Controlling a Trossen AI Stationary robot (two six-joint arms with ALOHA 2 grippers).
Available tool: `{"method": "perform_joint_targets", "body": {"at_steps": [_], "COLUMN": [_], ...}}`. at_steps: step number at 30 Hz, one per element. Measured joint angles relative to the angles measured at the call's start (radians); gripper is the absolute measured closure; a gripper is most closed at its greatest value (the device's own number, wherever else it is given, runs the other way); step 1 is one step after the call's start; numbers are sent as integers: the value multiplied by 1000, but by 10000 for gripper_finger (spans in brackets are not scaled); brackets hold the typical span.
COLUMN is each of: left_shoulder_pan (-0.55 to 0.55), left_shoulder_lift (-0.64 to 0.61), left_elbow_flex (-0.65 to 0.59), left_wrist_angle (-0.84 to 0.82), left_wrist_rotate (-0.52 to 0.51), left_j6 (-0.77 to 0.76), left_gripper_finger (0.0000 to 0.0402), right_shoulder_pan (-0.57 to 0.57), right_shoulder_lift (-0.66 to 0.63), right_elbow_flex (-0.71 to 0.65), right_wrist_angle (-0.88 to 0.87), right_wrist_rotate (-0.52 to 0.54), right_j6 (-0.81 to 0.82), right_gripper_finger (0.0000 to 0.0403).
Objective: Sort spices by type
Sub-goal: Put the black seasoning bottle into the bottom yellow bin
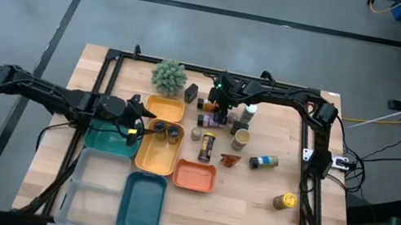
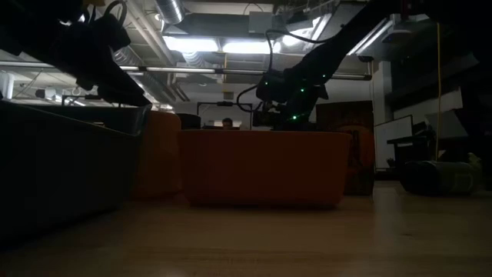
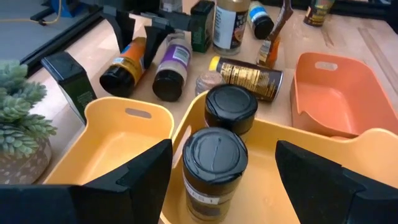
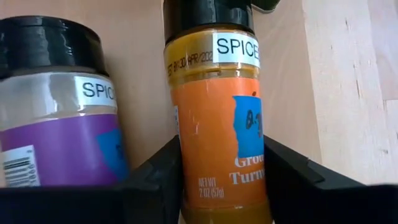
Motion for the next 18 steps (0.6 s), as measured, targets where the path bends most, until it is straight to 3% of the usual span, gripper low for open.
{"method": "perform_joint_targets", "body": {"at_steps": [18], "left_shoulder_pan": [28], "left_shoulder_lift": [0], "left_elbow_flex": [0], "left_wrist_angle": [51], "left_wrist_rotate": [-41], "left_j6": [0], "left_gripper_finger": [133], "right_shoulder_pan": [2], "right_shoulder_lift": [2], "right_elbow_flex": [301], "right_wrist_angle": [-285], "right_wrist_rotate": [-12], "right_j6": [0], "right_gripper_finger": [232]}}
